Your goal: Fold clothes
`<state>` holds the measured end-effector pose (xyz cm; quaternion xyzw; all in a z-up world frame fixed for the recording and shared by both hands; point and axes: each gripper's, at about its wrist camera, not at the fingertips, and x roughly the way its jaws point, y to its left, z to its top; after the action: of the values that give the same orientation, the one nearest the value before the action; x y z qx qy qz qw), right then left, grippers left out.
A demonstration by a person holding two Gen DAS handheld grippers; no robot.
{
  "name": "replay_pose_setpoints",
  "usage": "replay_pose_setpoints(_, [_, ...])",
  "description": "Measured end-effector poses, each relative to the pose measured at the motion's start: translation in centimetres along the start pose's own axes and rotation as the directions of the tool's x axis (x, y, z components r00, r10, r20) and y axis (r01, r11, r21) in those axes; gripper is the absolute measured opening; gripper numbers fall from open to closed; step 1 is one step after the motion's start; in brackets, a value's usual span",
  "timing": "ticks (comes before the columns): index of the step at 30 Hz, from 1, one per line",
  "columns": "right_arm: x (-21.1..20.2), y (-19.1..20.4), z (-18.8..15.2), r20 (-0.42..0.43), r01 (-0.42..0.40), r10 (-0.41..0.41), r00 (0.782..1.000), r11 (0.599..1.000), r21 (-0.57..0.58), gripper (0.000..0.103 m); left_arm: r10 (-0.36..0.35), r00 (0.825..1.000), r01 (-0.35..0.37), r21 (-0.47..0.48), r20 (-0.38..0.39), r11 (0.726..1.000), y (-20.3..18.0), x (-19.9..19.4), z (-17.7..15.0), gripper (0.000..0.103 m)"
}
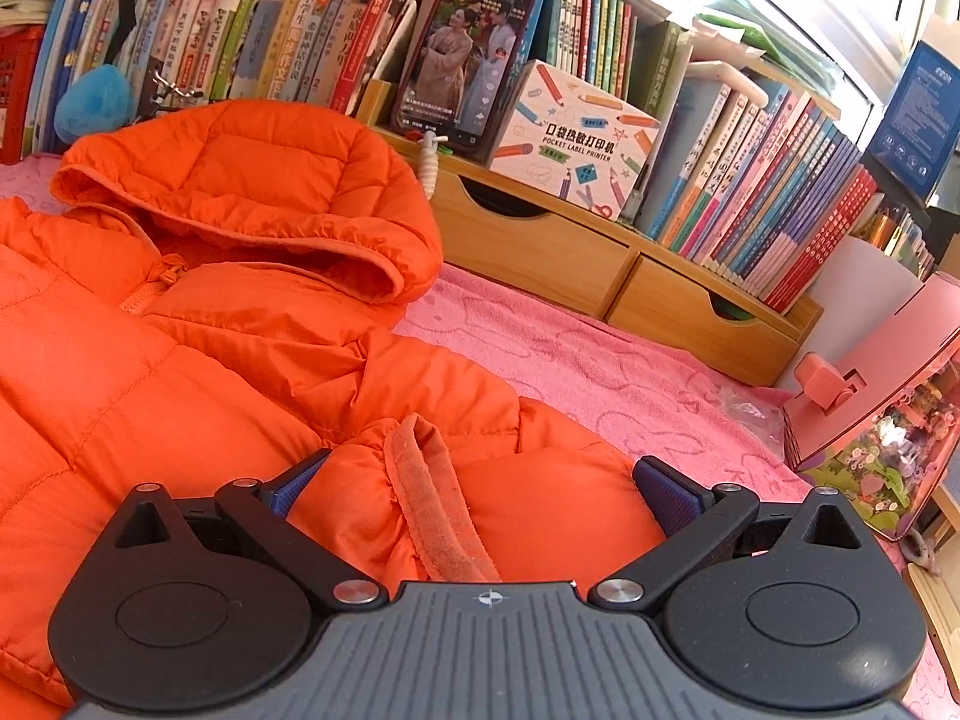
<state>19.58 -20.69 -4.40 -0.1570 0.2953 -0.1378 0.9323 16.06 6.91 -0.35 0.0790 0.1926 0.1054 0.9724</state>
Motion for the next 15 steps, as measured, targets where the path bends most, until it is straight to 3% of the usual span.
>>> replay_pose_setpoints(3, [0.0, 0.0, 0.0, 0.0, 0.0, 0.0, 1.0, 1.0, 0.0, 0.103, -0.023, 0.999, 0.024, -0.006, 0.039, 1.0, -0.6, 0.0, 1.8, 0.09])
replay_pose_setpoints(6, [0.0, 0.0, 0.0, -0.002, -0.003, 0.003, 1.0, 1.0, 0.004, 0.103, 0.025, 0.998, -0.032, 0.108, 0.064, 0.994, -2.7, 1.1, 2.6, 0.091])
replay_pose_setpoints(10, [0.1, -0.2, 0.0, -0.006, -0.012, 0.013, 1.0, 1.0, 0.015, 0.103, 0.065, 0.998, -0.07, 0.225, 0.026, 0.972, -4.0, 3.7, 1.0, 0.091])
replay_pose_setpoints(15, [0.3, -0.7, 0.1, -0.016, -0.039, 0.039, 0.999, 0.998, 0.044, 0.103, 0.109, 0.994, -0.096, 0.281, -0.028, 0.955, -3.5, 6.1, -1.4, 0.093])
